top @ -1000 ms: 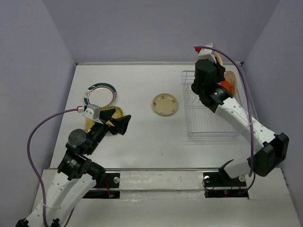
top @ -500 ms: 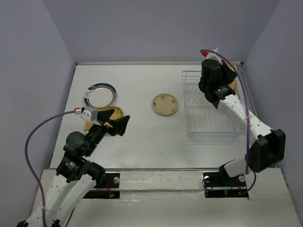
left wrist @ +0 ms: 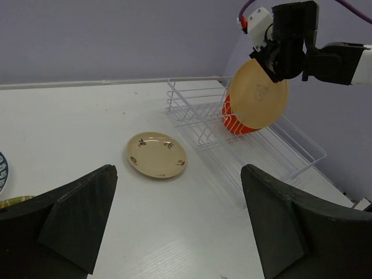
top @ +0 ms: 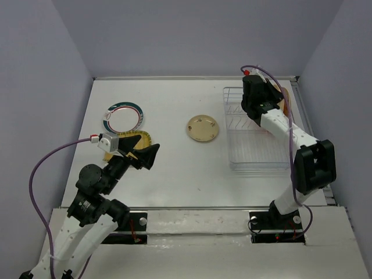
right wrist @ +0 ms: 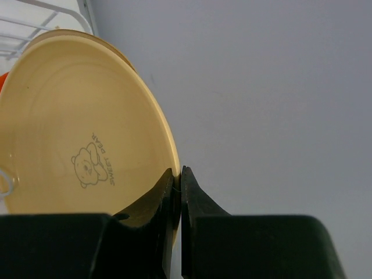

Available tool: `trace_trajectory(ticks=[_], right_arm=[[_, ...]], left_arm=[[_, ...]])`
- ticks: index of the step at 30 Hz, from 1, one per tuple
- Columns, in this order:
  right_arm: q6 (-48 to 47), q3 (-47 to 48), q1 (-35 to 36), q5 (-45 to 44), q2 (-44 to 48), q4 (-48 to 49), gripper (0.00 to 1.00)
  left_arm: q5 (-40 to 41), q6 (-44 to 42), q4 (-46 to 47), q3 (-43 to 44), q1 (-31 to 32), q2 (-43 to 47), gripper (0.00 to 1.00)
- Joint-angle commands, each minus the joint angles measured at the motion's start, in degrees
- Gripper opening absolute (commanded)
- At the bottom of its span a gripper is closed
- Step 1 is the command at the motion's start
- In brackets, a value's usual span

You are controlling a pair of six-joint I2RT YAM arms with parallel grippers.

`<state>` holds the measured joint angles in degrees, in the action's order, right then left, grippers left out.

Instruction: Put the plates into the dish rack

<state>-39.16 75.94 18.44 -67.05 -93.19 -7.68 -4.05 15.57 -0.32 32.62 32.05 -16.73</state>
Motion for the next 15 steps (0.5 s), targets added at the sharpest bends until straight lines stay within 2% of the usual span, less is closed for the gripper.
trace_trajectory(ticks=[1, 8, 10, 11, 14, 15], right_arm=[[0.57, 0.79, 0.11, 0.68, -1.02, -0.14, 0.07], [4.17, 3.06, 0.11, 2.36, -6.3, -2.86, 0.07], [4.96, 3.86, 0.11, 2.44, -8.58, -3.56, 0.14], [6.27, 4.65, 0.11, 2.62, -9.11, -4.44, 0.21], [9.61, 5.79, 0.11, 4.64, -9.64, -6.72, 0.26], [12.15, 6.41, 0.11, 4.73, -9.56, -7.6, 0.32]], left_arm=[[-0.25, -0.63, 1.99, 2.36, 0.47, 0.65, 0.99], [-0.25, -0.63, 2.07, 2.36, 0.47, 0.38, 0.99], [-0.34, -0.63, 2.07, 2.36, 0.47, 0.3, 0.99], [-0.25, -0.72, 2.07, 2.27, 0.55, 0.3, 0.99], [0.01, -0.72, 2.07, 2.27, 0.55, 0.03, 0.99], [0.01, -0.63, 2.07, 2.27, 0.47, -0.14, 0.99]])
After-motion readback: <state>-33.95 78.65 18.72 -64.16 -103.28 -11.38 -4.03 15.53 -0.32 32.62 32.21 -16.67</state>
